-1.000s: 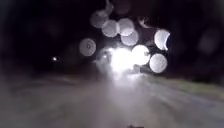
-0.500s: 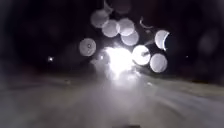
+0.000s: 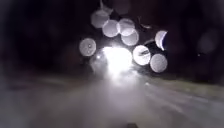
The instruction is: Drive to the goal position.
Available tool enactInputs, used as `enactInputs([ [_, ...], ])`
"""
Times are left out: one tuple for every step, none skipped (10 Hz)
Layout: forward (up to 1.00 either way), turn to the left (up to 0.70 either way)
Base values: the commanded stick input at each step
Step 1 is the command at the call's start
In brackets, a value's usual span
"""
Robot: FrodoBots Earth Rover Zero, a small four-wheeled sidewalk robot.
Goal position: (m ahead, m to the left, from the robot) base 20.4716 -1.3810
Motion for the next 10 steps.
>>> enactInputs([
  [0.70, -0.13],
  [0.70, -0.14],
  [0.70, -0.13],
  [0.70, 0.00],
  [0.70, 0.00],
  [0.70, 0.00],
  [0.70, 0.00],
  [0.70, 0.00],
  [0.70, 0.00],
  [0.70, 0.00],
])
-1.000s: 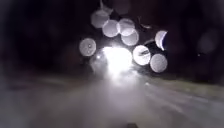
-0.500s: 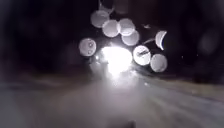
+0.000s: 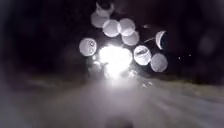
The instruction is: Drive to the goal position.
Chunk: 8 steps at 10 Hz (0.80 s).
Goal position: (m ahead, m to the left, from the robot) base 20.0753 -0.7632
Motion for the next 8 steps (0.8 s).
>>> enactInputs([
  [0.70, 0.00],
  [0.70, 0.00],
  [0.70, 0.00],
  [0.70, 0.00],
  [0.70, 0.00],
  [0.70, 0.00],
  [0.70, 0.00],
  [0.70, 0.00],
])
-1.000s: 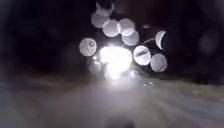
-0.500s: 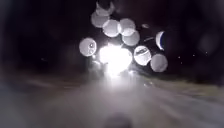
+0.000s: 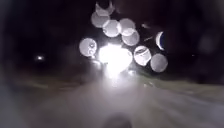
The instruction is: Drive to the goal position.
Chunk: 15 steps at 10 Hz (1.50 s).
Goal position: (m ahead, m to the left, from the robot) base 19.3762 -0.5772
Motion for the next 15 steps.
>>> enactInputs([
  [0.70, 0.06],
  [0.70, 0.14],
  [0.70, 0.14],
  [0.70, 0.06],
  [0.70, 0.00],
  [0.70, 0.00],
  [0.70, 0.00],
  [0.70, 0.00],
  [0.70, 0.00],
  [0.70, 0.00],
  [0.70, 0.00],
  [0.70, 0.00],
  [0.70, 0.00],
  [0.70, 0.00],
  [0.70, 0.00],
])
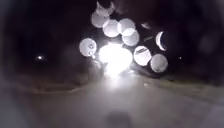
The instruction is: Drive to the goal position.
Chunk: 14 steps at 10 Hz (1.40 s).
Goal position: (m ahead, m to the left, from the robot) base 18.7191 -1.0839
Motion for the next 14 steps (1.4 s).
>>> enactInputs([
  [0.70, 0.00],
  [0.70, 0.00],
  [0.70, 0.00],
  [0.70, 0.00],
  [0.70, 0.00],
  [0.70, 0.00],
  [0.70, 0.00],
  [0.70, 0.00],
  [0.70, 0.00],
  [0.70, 0.00],
  [0.70, 0.03],
  [0.70, 0.11],
  [0.70, 0.13],
  [0.70, 0.14],
])
